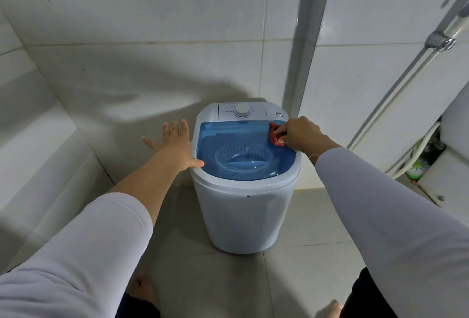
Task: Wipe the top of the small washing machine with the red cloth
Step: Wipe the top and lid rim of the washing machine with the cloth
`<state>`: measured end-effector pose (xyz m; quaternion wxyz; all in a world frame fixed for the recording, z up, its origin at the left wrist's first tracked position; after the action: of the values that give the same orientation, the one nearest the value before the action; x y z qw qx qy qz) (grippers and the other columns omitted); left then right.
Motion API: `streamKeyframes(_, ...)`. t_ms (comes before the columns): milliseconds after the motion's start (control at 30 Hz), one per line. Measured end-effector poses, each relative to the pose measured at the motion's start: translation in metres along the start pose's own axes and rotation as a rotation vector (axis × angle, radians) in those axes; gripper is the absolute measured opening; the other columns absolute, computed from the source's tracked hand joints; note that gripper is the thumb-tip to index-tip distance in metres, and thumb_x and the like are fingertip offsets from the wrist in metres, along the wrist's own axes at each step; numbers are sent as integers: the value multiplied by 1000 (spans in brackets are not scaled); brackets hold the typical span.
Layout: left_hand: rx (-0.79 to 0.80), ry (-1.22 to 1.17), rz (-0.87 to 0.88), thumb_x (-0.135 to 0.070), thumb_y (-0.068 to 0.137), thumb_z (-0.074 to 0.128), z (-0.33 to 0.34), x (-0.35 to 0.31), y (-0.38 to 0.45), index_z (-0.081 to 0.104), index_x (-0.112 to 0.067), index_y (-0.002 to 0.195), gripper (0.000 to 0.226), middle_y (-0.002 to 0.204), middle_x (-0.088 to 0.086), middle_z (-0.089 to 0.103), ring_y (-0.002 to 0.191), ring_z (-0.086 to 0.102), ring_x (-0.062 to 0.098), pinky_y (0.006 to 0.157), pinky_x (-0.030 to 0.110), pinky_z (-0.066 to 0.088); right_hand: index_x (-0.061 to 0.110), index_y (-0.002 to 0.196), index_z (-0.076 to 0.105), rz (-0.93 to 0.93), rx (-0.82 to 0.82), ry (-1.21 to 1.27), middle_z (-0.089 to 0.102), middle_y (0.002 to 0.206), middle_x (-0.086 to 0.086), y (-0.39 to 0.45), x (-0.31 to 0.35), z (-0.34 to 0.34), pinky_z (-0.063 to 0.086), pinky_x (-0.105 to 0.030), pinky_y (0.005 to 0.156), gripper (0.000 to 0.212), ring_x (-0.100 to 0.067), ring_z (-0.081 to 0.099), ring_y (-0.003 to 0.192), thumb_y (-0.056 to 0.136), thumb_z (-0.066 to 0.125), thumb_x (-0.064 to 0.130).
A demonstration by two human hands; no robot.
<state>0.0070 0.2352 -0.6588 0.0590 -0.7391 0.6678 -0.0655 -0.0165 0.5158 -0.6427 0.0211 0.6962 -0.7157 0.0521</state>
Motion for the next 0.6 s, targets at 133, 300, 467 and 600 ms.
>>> streamKeyframes(133, -9, -1, -8, -61, 76, 65, 0, 0, -2, -19, -17, 150, 121, 161, 5, -14, 149, -13, 25, 109, 69, 7, 21, 120, 65, 47, 3, 44, 65, 112, -9, -4, -11, 0, 52, -40, 88, 36, -29, 60, 100, 87, 59, 32)
streamKeyframes(300, -31, -54, -28, -58, 77, 66, 0, 1, -8, -19, -17, 150, 120, 162, 6, -13, 149, -12, 27, 110, 69, 9, 15, 117, 68, 96, 7, 100, 68, 108, -10, -15, -25, -5, 53, -40, 90, 38, -29, 62, 96, 86, 61, 37)
streamKeyframes(467, -41, -131, -9, -54, 77, 69, -1, 1, -10, -19, -18, 150, 120, 161, 5, -14, 149, -12, 27, 110, 68, 10, 18, 124, 65, 20, -41, 89, 66, 117, -10, -16, 1, -33, 53, -40, 94, 39, -28, 61, 104, 88, 60, 32)
streamKeyframes(600, 5, -228, -11, -54, 74, 72, 5, 1, -11, -19, -18, 150, 124, 161, 4, -14, 149, -12, 26, 110, 68, 11, 24, 126, 63, -158, -50, 87, 63, 126, -7, -14, 59, -47, 50, -37, 96, 37, -27, 58, 112, 89, 60, 23)
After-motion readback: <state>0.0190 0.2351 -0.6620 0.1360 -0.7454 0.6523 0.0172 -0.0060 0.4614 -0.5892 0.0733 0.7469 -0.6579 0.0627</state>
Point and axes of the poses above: each hand's wrist, its own y-axis towards the middle knuckle, its own z-axis out of the palm, x = y × z, the point moved 6 cm from there along y, towards the middle knuckle
